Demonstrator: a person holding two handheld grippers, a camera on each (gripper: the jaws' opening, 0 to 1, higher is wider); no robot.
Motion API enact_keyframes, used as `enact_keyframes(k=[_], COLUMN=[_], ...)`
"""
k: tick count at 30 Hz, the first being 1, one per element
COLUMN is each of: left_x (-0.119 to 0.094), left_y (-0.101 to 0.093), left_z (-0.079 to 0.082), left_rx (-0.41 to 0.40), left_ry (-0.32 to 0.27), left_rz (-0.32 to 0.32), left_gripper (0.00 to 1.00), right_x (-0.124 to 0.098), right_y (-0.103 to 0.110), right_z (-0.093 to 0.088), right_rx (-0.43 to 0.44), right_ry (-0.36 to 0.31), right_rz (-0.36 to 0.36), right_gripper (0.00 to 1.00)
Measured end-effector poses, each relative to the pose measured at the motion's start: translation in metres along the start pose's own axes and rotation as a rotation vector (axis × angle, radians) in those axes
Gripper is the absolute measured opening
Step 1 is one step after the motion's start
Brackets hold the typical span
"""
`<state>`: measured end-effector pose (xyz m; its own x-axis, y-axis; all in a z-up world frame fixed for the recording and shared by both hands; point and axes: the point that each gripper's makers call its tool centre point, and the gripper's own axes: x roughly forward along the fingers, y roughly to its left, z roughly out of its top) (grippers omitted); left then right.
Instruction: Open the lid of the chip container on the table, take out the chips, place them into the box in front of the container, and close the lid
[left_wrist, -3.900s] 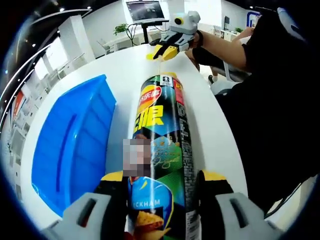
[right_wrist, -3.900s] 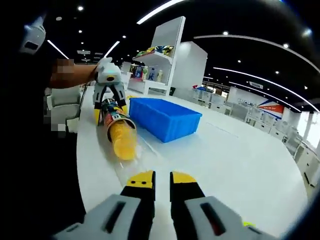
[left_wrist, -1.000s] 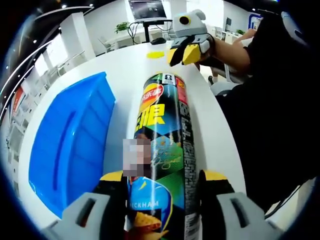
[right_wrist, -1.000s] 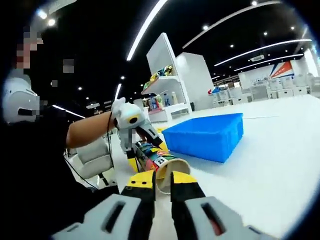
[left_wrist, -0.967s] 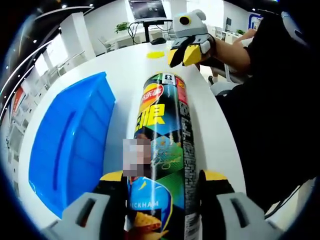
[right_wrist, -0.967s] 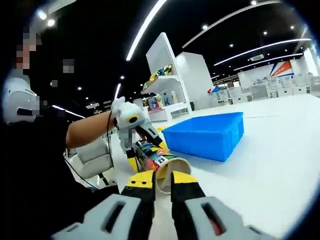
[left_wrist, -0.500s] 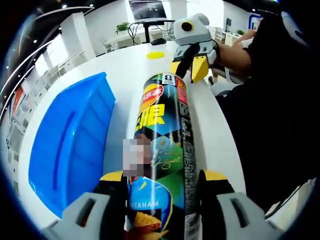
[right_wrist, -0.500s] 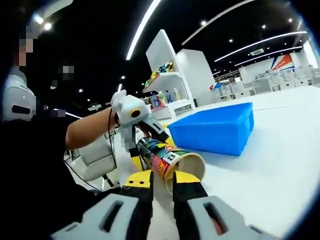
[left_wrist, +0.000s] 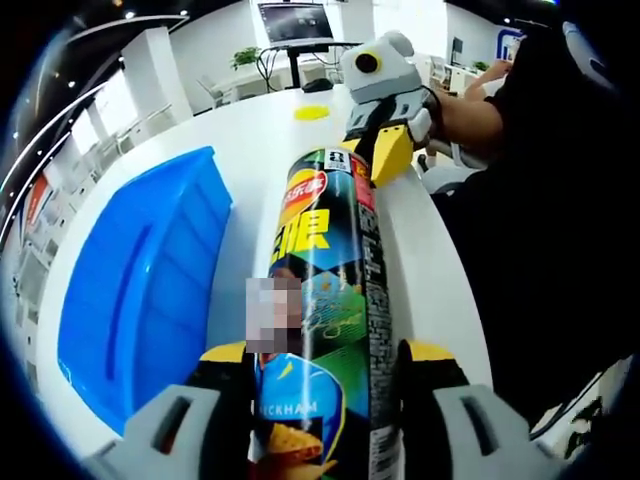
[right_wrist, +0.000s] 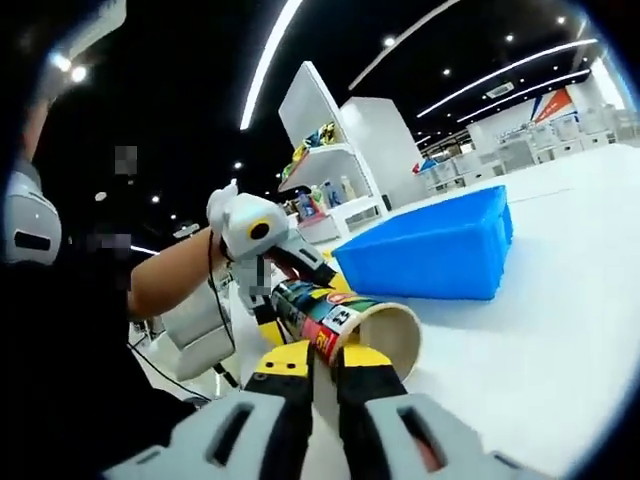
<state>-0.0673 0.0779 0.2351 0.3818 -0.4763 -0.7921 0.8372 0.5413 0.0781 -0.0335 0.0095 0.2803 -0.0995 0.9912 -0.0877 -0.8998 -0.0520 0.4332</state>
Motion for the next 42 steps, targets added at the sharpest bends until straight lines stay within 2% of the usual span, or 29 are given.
enact_keyframes(k=[6,8,11,14,17,20,21,25,30,33,36,40,42], left_x=[0.000,-0.001,-0.005,-0.009,-0.014,-0.016,-0.016,-0.016,-0.014,-0.013,-0.012,-0.011,-0.010], left_y=[-0.004,-0.004,-0.001,0.000,0.004,0.008,0.009,0.017,0.020,0.019,0.021,0.021,0.020], left_z=[0.003,0.004,0.002,0.002,0.004,0.014,0.019,0.035,0.053,0.062,0.071,0.078,0.080], left_rx=[0.005,0.006,0.011,0.019,0.013,0.009,-0.003,-0.018,-0.058,-0.087,-0.100,-0.126,-0.134], left_ry=[-0.005,-0.010,-0.005,0.005,-0.005,-0.070,-0.105,-0.214,-0.346,-0.431,-0.510,-0.601,-0.625], left_rz=[0.000,0.007,0.015,0.024,0.037,0.060,0.067,0.131,0.199,0.226,0.285,0.320,0.332], left_gripper=[0.60,0.60,0.60,0.60,0.60,0.60,0.60,0.60,0.60,0.60,0.60,0.60,0.60], right_x=[-0.001,-0.001,0.001,0.001,-0.001,-0.001,-0.002,-0.002,0.002,0.006,0.011,0.016,0.019], right_y=[0.008,0.016,0.022,0.036,0.039,0.049,0.051,0.051,0.063,0.069,0.074,0.080,0.083], right_z=[0.000,0.007,0.011,0.024,0.038,0.062,0.064,0.090,0.116,0.124,0.129,0.132,0.134], right_rx=[0.015,0.043,0.011,-0.008,-0.045,-0.111,-0.122,-0.242,-0.386,-0.434,-0.491,-0.541,-0.567], right_ry=[0.002,-0.017,-0.006,-0.013,-0.028,-0.029,-0.028,0.016,0.078,0.107,0.148,0.181,0.198], right_rz=[0.003,0.028,0.023,0.048,0.056,0.061,0.061,0.041,0.037,0.035,0.035,0.032,0.031], right_gripper=[0.03,0.02,0.01,0.00,0.00,0.00,0.00,0.00,0.00,0.00,0.00,0.00,0.00])
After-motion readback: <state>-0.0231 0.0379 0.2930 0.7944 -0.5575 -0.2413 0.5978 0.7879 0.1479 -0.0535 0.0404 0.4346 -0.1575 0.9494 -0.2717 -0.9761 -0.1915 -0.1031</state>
